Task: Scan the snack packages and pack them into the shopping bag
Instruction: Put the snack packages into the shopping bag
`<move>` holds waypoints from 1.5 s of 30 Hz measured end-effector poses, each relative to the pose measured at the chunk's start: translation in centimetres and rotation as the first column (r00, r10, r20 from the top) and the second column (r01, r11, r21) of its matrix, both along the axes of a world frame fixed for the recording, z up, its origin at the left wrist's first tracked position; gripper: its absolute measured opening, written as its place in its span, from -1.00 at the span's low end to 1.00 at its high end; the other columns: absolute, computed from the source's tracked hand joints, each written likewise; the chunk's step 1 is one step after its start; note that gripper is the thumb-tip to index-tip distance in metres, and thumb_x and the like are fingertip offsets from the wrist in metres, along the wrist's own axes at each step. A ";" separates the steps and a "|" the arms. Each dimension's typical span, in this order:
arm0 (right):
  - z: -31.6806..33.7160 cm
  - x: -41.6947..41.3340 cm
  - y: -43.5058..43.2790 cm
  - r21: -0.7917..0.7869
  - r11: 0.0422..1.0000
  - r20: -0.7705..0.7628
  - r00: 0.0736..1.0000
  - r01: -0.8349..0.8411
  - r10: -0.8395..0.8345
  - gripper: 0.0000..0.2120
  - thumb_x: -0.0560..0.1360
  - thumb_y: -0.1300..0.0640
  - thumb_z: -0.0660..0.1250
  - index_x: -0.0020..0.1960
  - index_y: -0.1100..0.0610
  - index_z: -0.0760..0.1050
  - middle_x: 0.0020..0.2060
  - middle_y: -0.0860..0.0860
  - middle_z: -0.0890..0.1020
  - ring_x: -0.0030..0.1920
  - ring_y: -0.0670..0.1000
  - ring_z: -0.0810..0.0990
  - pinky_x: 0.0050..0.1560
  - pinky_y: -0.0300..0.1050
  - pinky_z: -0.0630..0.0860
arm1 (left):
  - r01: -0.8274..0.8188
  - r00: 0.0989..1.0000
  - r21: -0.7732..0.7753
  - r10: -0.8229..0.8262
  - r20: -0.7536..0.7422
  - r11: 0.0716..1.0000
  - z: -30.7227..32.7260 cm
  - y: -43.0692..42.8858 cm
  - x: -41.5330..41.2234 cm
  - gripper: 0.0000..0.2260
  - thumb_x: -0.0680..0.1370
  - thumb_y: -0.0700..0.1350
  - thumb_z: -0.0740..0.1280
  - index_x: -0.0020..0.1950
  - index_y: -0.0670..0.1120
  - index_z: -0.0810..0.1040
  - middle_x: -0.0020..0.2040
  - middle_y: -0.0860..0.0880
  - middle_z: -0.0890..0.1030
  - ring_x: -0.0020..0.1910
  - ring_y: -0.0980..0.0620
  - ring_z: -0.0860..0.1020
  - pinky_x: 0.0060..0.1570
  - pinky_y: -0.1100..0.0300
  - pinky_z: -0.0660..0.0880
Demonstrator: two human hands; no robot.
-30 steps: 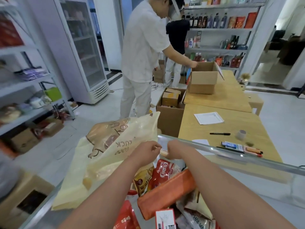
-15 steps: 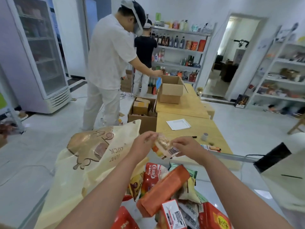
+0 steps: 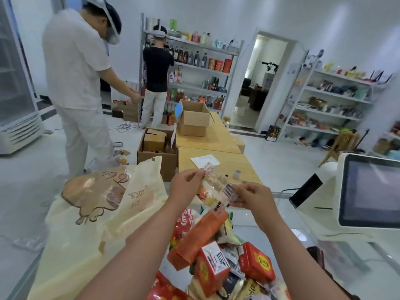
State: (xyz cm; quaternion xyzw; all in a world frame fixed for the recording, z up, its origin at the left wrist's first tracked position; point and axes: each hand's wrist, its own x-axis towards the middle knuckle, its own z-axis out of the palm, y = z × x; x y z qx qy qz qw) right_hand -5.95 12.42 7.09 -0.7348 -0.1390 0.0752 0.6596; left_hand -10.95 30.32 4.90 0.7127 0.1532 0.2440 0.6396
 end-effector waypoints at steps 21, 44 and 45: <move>-4.7 6.4 -23.0 0.270 0.937 -0.229 0.960 0.219 -0.158 -0.89 0.51 0.30 0.36 -0.11 0.37 0.55 -0.42 0.08 0.54 -0.48 -0.09 0.51 -0.38 -0.19 0.59 | 0.096 0.940 -0.401 -0.215 -0.264 0.911 -0.7 -22.5 7.4 -0.82 0.54 0.04 0.35 -0.14 -0.05 0.59 -0.29 -0.08 0.58 -0.34 0.03 0.52 -0.21 0.14 0.42; -12.9 5.4 -32.2 -0.477 0.847 -0.008 0.963 0.232 -0.269 -0.79 0.50 0.18 0.32 0.13 0.14 0.56 0.04 0.04 0.63 0.02 -0.02 0.57 -0.04 -0.30 0.46 | -0.007 0.977 -0.755 -0.156 -0.144 0.656 -9.5 -33.1 8.9 -0.79 0.52 -0.23 0.39 0.04 0.00 0.44 0.11 -0.11 0.63 0.16 -0.12 0.57 -0.11 0.13 0.54; -13.7 5.4 -32.7 -0.625 0.762 0.060 0.984 0.167 -0.167 -0.68 0.49 0.12 0.33 0.24 0.10 0.50 0.11 0.04 0.58 0.13 0.01 0.52 0.07 -0.20 0.45 | -0.011 0.976 -0.758 -0.158 -0.150 0.652 -9.7 -33.3 9.0 -0.79 0.53 -0.23 0.39 0.04 0.02 0.43 0.10 -0.10 0.62 0.13 -0.09 0.57 -0.11 0.14 0.53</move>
